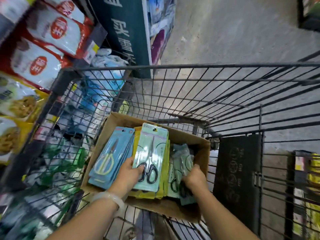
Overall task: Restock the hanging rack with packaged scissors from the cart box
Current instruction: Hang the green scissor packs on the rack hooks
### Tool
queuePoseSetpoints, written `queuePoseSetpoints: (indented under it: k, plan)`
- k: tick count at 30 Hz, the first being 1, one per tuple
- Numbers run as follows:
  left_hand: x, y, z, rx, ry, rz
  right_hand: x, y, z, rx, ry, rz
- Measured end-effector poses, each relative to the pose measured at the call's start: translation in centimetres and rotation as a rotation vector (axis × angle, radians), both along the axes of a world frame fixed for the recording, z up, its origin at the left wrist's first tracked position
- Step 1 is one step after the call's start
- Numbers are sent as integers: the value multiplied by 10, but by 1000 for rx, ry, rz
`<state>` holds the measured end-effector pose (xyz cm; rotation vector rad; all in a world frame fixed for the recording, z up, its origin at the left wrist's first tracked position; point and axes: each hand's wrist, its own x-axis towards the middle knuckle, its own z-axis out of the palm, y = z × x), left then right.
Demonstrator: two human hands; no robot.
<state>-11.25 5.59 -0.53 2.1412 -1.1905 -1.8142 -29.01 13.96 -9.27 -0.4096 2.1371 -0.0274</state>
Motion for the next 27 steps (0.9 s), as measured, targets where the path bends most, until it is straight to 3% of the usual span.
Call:
queuePoseSetpoints:
  k: [6,12,17,21,27]
  plan:
    - [16,4,41,-44,84,126,-18,-5,62,-363,-152,-190]
    - [69,11,90,-133,199,342,43,-49,159,-636,-290,81]
    - [167,51,124,-257,242,618,139,-57,217,-735,-393,261]
    - [259,124,155,-363,282,809,239,-19,270,-808,-493,476]
    - [383,296,207,-517,191,1109,393,99,326,-824,-710,799]
